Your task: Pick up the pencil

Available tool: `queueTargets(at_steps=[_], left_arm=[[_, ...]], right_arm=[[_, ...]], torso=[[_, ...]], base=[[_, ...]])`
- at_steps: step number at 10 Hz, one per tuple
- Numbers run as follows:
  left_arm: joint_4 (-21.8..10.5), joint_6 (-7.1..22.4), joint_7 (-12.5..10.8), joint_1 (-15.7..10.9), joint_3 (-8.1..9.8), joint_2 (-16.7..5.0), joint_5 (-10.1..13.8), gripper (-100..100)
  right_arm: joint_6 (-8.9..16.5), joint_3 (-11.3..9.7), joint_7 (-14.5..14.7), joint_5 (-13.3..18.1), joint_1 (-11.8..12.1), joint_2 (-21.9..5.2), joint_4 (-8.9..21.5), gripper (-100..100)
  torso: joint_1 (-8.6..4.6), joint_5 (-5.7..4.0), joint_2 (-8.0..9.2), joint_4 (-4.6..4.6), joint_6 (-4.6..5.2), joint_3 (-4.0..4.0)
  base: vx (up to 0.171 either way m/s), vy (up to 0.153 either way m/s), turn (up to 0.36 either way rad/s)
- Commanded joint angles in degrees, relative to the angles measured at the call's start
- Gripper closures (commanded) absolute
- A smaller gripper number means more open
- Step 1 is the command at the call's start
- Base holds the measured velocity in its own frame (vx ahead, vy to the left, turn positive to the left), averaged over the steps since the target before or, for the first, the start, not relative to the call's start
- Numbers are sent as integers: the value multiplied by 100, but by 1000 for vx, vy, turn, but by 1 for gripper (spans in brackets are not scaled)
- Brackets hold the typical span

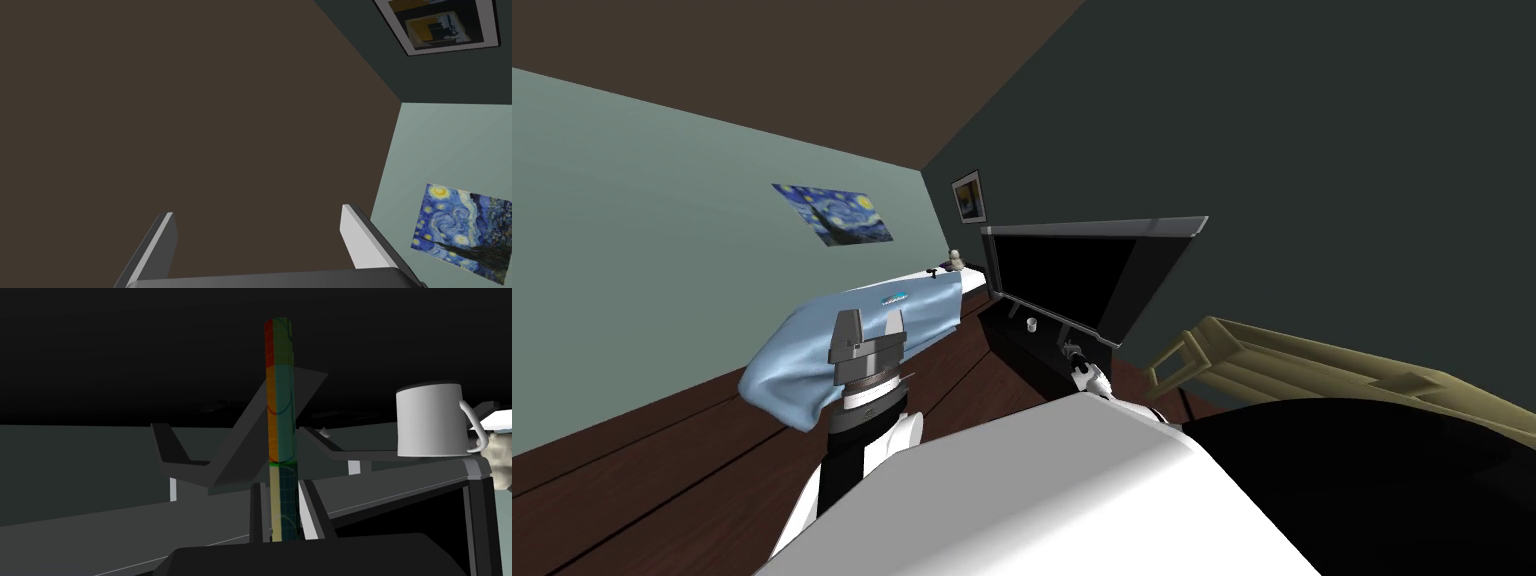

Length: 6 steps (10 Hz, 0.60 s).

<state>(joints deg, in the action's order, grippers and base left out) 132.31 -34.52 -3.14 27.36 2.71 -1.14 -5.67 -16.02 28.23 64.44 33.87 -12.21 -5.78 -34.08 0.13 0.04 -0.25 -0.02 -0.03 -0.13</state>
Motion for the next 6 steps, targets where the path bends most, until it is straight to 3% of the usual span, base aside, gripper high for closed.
queueTargets(at_steps=[1,2,3,5,6], left_arm=[[0,0,0,0,0,0,0,0],[0,0,0,1,0,0,0,0],[0,0,0,0,0,0,0,0],[0,0,0,0,0,0,0,0],[0,0,0,0,0,0,0,0]], right_arm=[[37,-286,-286,3,209,-146,-239,100],[37,-468,-368,3,209,-146,-239,100],[70,-623,-565,5,425,-289,-481,100],[70,-854,-677,5,425,-289,-482,100],[104,-1020,-890,7,641,-431,-726,100]], torso=[[0,0,0,0,0,0],[-1,5,0,-2,13,-1],[3,2,0,-2,5,-1],[12,6,1,-2,5,0],[5,3,6,0,-3,2]], base=[[52,35,-109],[50,41,-110],[59,71,-139],[33,39,-49],[47,29,-111]])
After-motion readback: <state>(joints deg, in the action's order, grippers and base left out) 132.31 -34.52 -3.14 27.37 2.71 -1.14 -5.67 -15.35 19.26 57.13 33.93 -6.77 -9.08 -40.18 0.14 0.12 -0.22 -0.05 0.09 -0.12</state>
